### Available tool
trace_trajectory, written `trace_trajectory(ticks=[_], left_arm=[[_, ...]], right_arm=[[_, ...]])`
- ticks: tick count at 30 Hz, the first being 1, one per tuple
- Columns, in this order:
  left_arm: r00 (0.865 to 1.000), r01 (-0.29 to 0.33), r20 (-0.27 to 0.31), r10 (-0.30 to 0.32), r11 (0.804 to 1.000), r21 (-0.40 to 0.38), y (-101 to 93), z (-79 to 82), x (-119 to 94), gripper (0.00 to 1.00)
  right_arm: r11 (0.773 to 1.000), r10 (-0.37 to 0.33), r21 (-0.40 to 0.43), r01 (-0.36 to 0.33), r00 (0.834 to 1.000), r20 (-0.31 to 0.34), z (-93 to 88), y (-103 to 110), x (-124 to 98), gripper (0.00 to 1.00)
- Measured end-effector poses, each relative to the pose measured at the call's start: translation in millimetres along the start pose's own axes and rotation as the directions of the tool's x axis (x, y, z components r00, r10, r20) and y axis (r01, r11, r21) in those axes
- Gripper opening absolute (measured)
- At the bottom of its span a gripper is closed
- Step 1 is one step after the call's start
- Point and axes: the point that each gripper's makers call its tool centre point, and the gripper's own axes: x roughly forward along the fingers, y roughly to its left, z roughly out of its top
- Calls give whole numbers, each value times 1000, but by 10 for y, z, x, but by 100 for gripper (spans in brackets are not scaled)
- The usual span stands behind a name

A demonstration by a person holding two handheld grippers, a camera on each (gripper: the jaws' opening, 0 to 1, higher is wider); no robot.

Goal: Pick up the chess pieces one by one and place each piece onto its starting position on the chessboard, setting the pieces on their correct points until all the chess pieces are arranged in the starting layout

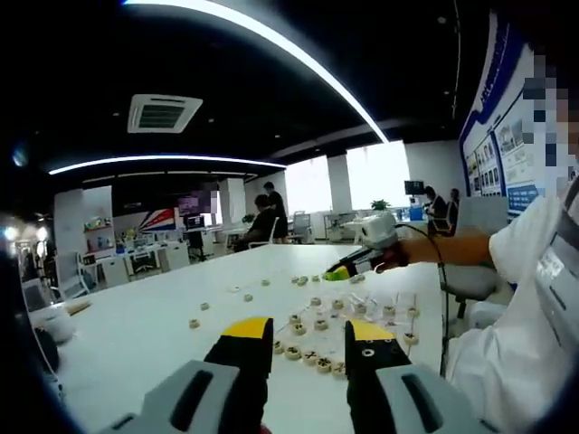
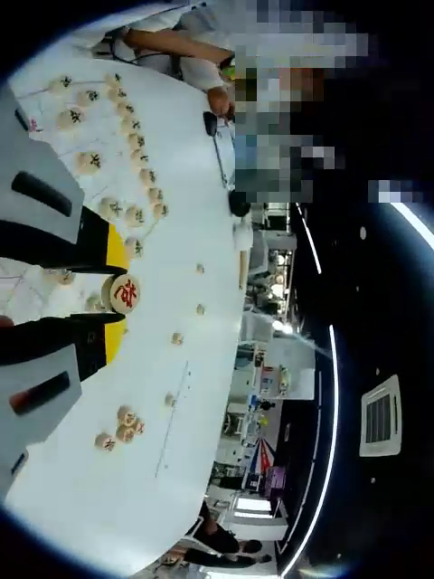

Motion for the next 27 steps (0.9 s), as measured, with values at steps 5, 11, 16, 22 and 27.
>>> trace_trajectory(ticks=[5, 11, 16, 22, 27], left_arm=[[1000, 7, -8, -7, 1000, 2, -17, -19, 23, 33], [1000, 0, -8, 0, 1000, -1, 8, -25, 18, 33], [1000, 0, -6, 0, 1000, -1, 14, -18, 13, 33], [1000, 5, -9, -5, 1000, 3, 1, -21, 28, 33], [1000, 5, -9, -5, 1000, 5, 1, -14, 32, 33]], right_arm=[[999, -29, 36, 30, 999, -45, -268, -134, 10, 19], [998, -23, 55, 27, 997, -75, -382, -168, 111, 19], [998, -23, 56, 28, 996, -90, -426, -172, 157, 19], [997, -25, 66, 32, 994, -104, -484, -177, 156, 19], [997, -18, 73, 27, 993, -113, -507, -185, 154, 19]])
